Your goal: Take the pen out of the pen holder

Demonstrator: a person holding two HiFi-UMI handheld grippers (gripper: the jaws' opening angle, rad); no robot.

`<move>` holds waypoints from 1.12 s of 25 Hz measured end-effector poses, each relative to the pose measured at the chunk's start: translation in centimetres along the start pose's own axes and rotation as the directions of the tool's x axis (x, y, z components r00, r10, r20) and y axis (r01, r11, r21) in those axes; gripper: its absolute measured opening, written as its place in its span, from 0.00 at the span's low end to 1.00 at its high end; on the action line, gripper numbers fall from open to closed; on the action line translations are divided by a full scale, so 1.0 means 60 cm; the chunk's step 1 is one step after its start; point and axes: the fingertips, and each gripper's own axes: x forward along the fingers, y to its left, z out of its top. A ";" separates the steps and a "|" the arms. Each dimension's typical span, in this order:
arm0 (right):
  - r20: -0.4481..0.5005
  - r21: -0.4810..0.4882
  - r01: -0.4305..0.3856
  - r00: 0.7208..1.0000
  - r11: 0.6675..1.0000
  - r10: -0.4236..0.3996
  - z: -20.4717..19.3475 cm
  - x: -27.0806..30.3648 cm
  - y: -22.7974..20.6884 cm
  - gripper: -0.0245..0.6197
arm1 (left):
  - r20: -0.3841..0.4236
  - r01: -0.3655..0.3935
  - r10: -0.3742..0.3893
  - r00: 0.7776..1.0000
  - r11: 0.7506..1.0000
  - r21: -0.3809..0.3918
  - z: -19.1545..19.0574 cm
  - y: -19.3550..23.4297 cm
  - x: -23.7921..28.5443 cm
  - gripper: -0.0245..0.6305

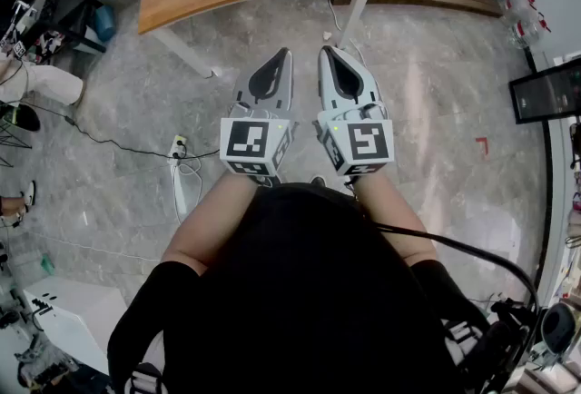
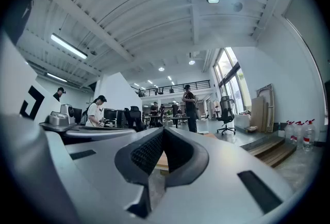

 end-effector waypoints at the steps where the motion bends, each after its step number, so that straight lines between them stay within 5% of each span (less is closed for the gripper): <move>1: 0.002 -0.001 -0.003 1.000 1.000 0.003 0.000 0.001 -0.006 0.06 | 0.000 -0.003 0.003 1.000 1.000 0.000 -0.001 -0.003 0.005 0.04; 17: -0.004 0.061 -0.053 0.999 0.997 0.054 -0.045 0.036 -0.095 0.06 | -0.039 -0.064 0.063 0.997 0.997 -0.036 -0.058 -0.007 0.085 0.04; 28: -0.049 0.057 0.004 0.999 0.998 -0.002 -0.092 0.303 -0.209 0.06 | -0.027 -0.028 0.027 0.999 1.000 -0.014 -0.067 0.158 0.340 0.04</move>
